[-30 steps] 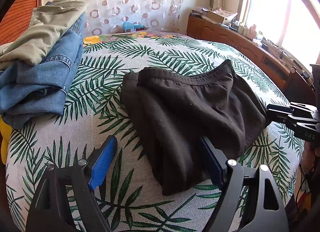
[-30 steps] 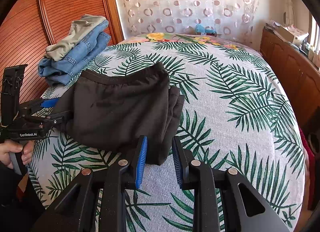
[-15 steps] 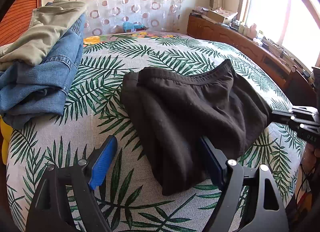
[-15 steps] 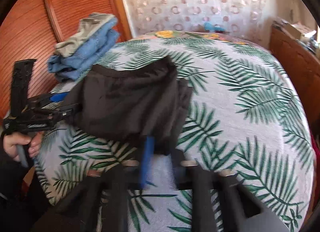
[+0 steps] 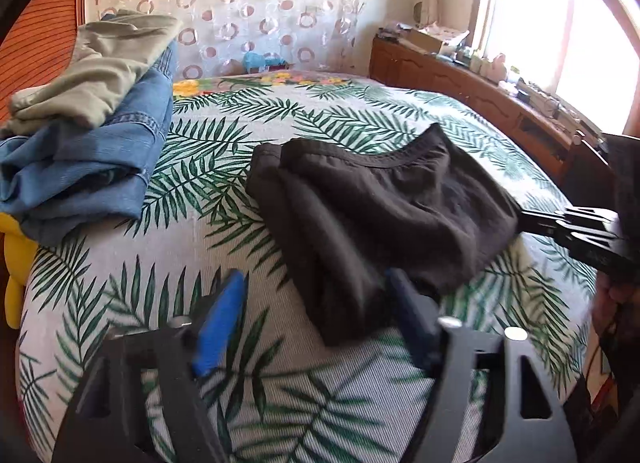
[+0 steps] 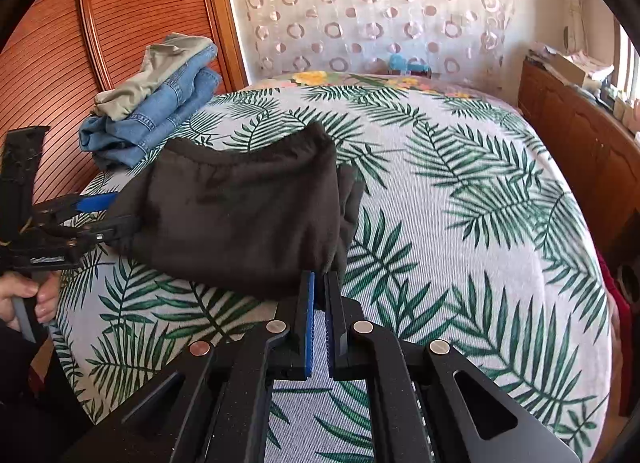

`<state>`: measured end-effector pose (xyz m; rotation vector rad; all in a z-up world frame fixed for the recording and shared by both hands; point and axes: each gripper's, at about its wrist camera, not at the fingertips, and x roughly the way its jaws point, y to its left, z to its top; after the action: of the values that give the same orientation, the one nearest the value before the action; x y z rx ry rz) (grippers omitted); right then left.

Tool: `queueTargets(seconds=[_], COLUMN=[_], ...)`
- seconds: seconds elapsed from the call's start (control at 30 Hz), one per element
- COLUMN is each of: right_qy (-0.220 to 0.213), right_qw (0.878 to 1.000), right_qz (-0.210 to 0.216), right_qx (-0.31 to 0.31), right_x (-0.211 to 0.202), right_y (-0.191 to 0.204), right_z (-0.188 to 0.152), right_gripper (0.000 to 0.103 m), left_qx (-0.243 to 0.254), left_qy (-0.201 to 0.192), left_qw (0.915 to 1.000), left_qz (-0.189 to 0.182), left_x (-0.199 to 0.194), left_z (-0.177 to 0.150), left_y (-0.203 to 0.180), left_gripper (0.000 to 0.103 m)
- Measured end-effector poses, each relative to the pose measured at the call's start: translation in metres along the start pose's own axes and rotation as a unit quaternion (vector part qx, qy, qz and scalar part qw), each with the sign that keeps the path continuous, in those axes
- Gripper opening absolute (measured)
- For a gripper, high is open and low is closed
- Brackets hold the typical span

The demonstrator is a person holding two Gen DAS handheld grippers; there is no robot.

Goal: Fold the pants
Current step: 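Close the right gripper on the shorts' edge while the left gripper grasps the waistband, then open the left gripper while the right gripper holds the shorts' edge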

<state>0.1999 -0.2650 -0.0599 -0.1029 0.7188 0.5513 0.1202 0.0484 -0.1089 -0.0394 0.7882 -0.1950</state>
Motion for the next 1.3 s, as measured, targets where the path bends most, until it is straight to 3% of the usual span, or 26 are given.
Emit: queueTargets(seconds=[0.1,0.37,0.73,1.3], right_qy=[-0.001,-0.004,-0.026,-0.004], right_qw=[1.0,1.0,0.999,0.999], right_qz=[0.007,0.007,0.026,0.039], right_qx=[0.005,0.004,-0.01,-0.018], right_x=[0.001,-0.002,-0.042,-0.073], right_y=[-0.003,-0.004,0.005,0.015], right_z=[0.0,0.0,-0.007,-0.04], right_gripper=[0.004,0.004,0.004,0.004], left_qx=[0.0,0.004,0.008,0.02], left_qy=[0.004,-0.005,-0.048,-0.008], left_qw=[0.9998,0.9995,0.9978,0.9988], left_qz=[-0.021,-0.031,-0.045,-0.044], left_x=[-0.002,-0.003,-0.052,-0.059], left_z=[-0.004,-0.003,-0.004,-0.036], left_y=[-0.002,-0.008,-0.01,-0.016], left_gripper=[0.039,0.012,0.01,0.01])
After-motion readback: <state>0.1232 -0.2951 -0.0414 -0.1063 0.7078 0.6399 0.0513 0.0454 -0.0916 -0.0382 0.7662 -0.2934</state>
